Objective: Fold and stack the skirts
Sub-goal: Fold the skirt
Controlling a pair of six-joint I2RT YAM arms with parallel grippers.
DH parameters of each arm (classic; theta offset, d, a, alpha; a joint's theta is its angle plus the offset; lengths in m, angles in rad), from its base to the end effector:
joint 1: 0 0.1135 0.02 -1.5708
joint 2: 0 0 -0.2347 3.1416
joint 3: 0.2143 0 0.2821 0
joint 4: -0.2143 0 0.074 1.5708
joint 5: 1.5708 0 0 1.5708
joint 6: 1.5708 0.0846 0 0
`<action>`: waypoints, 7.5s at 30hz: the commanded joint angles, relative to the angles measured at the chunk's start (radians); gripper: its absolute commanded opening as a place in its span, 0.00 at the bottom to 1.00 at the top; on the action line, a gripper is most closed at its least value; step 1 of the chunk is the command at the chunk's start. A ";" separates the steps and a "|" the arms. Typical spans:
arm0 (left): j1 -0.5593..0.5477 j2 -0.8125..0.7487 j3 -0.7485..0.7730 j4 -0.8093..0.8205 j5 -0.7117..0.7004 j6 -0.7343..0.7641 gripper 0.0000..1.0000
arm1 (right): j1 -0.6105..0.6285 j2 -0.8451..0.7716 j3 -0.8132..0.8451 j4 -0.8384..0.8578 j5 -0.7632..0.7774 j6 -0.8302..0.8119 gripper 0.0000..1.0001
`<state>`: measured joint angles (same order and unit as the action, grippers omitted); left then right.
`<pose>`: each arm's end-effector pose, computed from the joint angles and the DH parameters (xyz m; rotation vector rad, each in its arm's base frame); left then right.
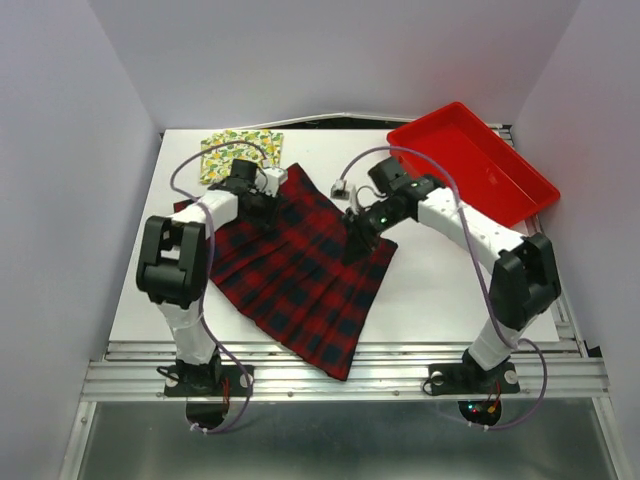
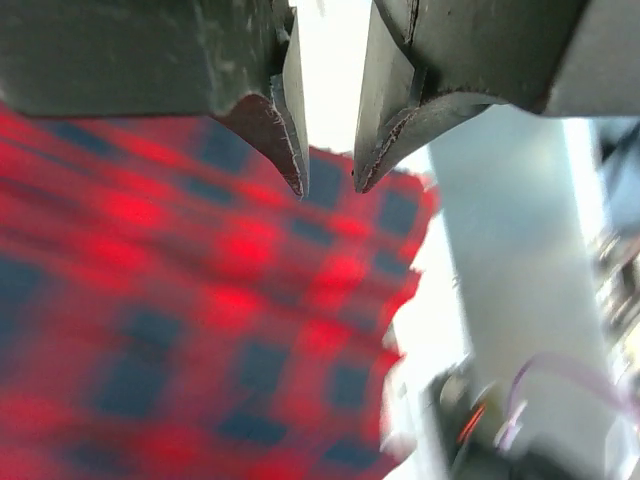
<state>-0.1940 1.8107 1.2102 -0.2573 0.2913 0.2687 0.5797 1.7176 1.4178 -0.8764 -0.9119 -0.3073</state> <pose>0.4256 -0.1084 0.1179 0.6784 2.3075 -0.3187 0.2844 0.2662 0.2055 -1.3350 2.2210 1.3231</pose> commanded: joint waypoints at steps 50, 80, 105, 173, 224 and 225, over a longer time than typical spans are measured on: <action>-0.214 -0.561 -0.110 -0.324 0.011 0.230 0.60 | 0.018 -0.407 -0.334 0.060 0.492 -0.547 0.65; -0.252 0.361 0.506 -0.218 0.008 0.021 0.50 | 0.052 -0.127 -0.482 0.264 0.711 -0.412 0.59; -0.245 -0.571 0.011 -0.430 0.094 0.231 0.61 | 0.258 -0.423 -0.586 0.063 0.702 -0.595 0.85; -0.212 -0.697 -0.511 -0.473 -0.093 0.966 0.79 | 0.230 -0.162 -0.484 0.220 0.622 -0.242 0.01; 0.041 -1.026 -0.038 -0.312 -0.167 0.701 0.00 | 0.347 -0.262 -0.193 0.094 0.054 -0.043 0.01; 0.041 -0.998 -0.034 -0.274 -0.149 0.701 0.00 | 0.330 -0.272 -0.213 0.103 0.056 -0.023 0.01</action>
<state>-0.1558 0.6952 1.1332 -0.7292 0.0841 0.9882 0.9401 1.5127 1.2701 -0.7761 -0.8246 -0.3626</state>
